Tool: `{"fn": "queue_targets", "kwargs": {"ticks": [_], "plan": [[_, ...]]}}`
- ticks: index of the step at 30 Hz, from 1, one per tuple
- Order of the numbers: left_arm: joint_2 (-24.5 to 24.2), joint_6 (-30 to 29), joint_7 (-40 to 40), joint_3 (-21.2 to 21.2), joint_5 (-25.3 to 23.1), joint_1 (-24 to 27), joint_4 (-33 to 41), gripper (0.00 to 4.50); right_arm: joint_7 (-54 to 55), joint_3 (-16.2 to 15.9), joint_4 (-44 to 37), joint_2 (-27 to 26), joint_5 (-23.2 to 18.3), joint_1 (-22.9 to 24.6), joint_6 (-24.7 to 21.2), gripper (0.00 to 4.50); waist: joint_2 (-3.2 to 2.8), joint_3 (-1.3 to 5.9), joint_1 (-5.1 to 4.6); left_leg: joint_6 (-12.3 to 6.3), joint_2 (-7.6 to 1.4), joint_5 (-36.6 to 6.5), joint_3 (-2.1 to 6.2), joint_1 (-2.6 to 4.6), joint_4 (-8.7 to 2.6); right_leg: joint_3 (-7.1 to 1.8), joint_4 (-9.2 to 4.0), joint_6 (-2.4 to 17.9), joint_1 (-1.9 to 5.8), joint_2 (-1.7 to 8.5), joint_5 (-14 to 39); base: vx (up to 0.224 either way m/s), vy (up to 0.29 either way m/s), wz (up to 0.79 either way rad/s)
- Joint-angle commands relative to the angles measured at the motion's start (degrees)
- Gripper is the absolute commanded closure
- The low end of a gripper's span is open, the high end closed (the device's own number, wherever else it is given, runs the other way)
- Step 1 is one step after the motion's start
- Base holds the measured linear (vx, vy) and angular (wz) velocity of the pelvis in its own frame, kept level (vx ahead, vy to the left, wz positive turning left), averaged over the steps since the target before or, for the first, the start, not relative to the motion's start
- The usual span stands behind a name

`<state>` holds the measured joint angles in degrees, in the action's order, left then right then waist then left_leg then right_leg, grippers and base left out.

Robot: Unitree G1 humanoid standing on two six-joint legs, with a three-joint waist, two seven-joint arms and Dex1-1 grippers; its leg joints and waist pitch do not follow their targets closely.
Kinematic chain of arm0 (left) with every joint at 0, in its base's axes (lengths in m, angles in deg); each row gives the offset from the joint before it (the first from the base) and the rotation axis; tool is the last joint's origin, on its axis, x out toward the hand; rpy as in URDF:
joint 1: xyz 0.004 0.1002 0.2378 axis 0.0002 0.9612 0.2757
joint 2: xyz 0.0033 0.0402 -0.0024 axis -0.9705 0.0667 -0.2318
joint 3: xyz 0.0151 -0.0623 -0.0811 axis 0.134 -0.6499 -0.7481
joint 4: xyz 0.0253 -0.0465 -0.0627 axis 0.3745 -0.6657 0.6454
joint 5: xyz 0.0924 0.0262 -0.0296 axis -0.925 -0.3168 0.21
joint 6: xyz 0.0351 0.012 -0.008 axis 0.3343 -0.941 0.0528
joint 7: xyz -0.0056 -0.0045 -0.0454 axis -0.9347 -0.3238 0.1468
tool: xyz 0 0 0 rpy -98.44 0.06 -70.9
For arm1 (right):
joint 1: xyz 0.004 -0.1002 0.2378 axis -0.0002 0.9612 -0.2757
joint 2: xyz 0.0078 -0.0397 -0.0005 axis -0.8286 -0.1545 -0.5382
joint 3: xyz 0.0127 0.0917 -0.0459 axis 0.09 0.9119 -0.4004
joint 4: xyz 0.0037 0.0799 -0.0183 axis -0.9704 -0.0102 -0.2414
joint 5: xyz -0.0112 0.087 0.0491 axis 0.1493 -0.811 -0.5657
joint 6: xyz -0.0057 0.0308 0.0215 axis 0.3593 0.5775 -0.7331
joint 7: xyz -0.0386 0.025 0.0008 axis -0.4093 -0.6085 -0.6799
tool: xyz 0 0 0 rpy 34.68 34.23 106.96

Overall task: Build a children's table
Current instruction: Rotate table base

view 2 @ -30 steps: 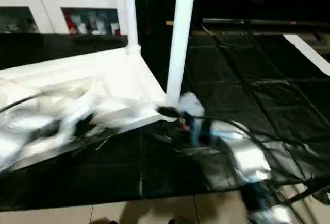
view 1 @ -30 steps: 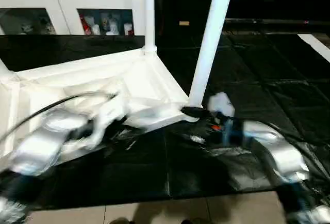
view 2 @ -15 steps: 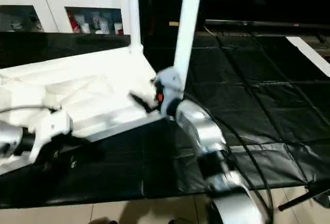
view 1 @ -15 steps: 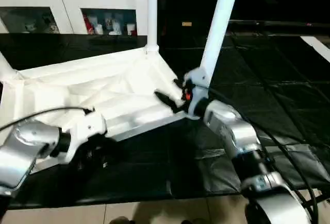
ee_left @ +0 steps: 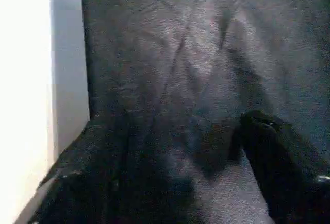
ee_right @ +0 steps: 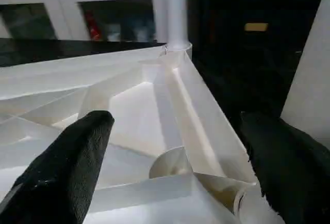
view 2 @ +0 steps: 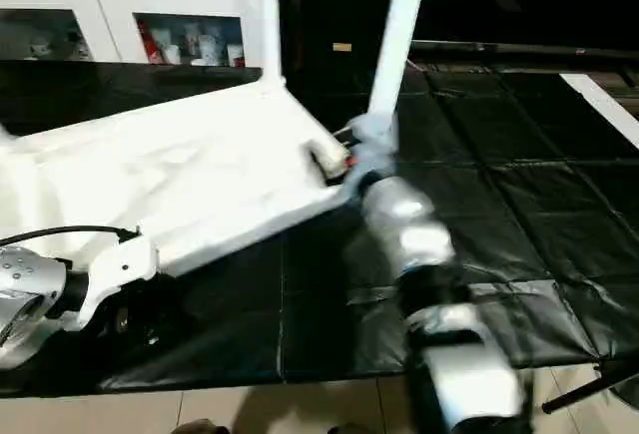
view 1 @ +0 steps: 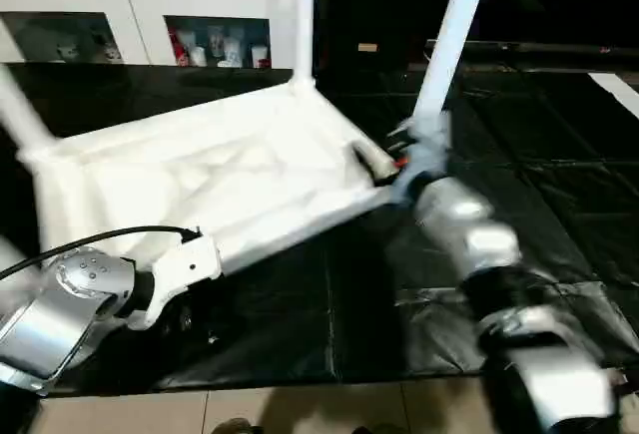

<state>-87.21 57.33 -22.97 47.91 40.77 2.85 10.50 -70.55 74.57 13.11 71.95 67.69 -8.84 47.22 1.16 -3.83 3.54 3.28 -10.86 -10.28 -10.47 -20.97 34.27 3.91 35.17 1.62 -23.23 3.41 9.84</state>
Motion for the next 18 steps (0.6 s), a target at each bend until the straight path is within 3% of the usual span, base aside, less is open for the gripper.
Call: {"fn": "queue_targets", "kwargs": {"ticks": [1,5,10,12,16,18], "plan": [[-0.10,0.66,-1.11,-1.14,-0.79,-0.68,-0.91,0.31,1.79,3.03,1.35,2.18,0.13,-0.90,1.48,0.00,-1.08,3.79,-0.41,3.14,-2.04,-17.00,0.99,1.25,-4.39,-3.26,-4.51,8.62,2.02,4.24,20.35,0.000,0.000,0.00],[0.00,2.01,-2.62,-1.77,-1.25,-0.70,-1.89,0.02,1.70,3.71,3.00,3.63,0.04,-1.61,2.83,0.00,-1.34,3.96,-0.36,2.93,-2.07,-15.81,0.98,1.18,-4.30,-3.15,-4.17,9.59,2.05,4.16,17.66,0.000,0.000,0.00],[-0.31,2.63,-3.15,-3.80,0.05,0.23,-2.08,0.02,-0.42,3.24,2.34,4.21,-0.04,-0.80,3.35,0.00,-1.12,4.07,-0.36,2.38,-1.97,-14.63,0.85,0.99,-4.15,-3.13,-4.02,10.21,2.37,4.14,15.73,0.000,0.000,0.00],[-0.67,0.85,-1.33,-8.40,5.11,1.75,-0.77,0.02,-4.77,1.46,-0.99,4.34,-0.50,1.31,1.94,0.00,-1.35,4.00,-0.35,2.08,-1.96,-14.66,0.87,0.90,-4.15,-3.11,-4.05,10.31,2.43,4.14,15.70,0.000,0.000,0.00],[-2.90,-1.55,1.50,-11.93,8.47,3.04,-0.23,0.02,-7.64,-0.81,-4.26,4.77,0.31,3.60,0.55,0.00,-1.17,3.96,-0.60,1.51,-1.94,-15.11,0.85,1.03,-4.24,-3.06,-4.07,10.68,2.30,3.92,16.07,0.000,0.000,0.00],[-6.96,-2.92,4.68,-14.26,9.57,4.88,-1.12,0.02,-9.79,-2.14,-7.15,5.17,0.19,5.84,-1.11,0.00,-1.38,3.75,-0.56,1.57,-1.93,-16.09,0.94,1.06,-4.31,-3.03,-4.31,10.51,2.19,3.94,17.45,0.000,0.000,0.00]]}}
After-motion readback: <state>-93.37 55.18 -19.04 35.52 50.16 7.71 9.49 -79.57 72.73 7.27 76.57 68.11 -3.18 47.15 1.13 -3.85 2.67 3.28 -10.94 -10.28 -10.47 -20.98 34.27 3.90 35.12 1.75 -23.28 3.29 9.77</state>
